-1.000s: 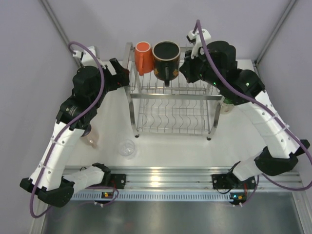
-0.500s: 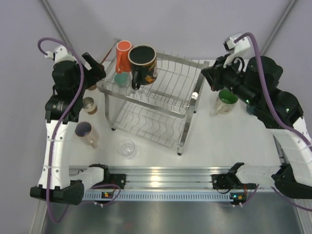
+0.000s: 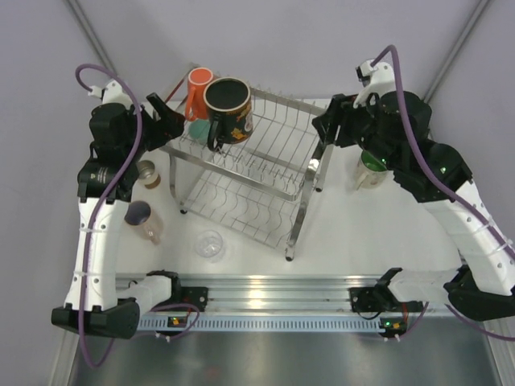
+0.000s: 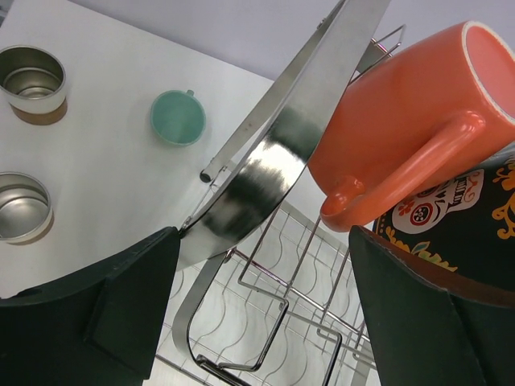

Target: Load the cups into the dish rack

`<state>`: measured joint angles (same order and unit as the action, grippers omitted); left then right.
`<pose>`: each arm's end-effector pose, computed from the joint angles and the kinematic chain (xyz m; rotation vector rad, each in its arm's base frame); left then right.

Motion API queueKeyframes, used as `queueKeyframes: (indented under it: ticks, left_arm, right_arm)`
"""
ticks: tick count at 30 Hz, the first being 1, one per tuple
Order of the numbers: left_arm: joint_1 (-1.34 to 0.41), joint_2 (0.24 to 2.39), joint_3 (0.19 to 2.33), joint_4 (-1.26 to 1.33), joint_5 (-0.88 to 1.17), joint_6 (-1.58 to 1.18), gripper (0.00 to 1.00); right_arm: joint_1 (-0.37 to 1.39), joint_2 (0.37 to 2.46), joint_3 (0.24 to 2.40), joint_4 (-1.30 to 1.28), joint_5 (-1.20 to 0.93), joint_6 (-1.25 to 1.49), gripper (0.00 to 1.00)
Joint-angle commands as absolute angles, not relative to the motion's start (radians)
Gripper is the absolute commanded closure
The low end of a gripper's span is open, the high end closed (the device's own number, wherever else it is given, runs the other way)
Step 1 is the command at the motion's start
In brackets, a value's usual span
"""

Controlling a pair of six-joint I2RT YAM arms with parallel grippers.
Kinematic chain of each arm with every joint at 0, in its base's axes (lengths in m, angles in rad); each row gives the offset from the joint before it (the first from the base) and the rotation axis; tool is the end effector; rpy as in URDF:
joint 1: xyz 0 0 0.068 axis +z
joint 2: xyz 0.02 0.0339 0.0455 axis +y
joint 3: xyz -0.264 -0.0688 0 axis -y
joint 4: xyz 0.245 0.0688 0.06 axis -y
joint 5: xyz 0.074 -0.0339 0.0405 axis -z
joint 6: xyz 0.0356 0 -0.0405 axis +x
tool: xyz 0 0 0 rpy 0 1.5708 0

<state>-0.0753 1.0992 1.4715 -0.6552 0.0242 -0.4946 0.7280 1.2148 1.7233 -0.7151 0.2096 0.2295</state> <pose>0.2110 -0.0168 0.4631 -0.3734 1.8369 -0.4173 0.1686 0.1404 0.5103 -0.2941 1.7765 0.5037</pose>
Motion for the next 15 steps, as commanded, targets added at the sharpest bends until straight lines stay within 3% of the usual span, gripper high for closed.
queueKeyframes:
  ticks: [1,8,15]
  left_arm:
    - [-0.08,1.094,1.479,-0.562,0.149,-0.495,0.09]
    - [-0.08,1.134,1.558,-0.549,0.241,-0.477,0.08]
    - [-0.08,1.15,1.606,-0.549,0.305,-0.466,0.08]
  right_arm:
    - [0.712,1.21,1.778,-0.767,0.356,0.415,0.44]
    - [0.707,1.186,1.786,-0.796,0.488,0.552,0.44]
    - [0.706,1.14,1.674,-0.741,0.46,0.679,0.48]
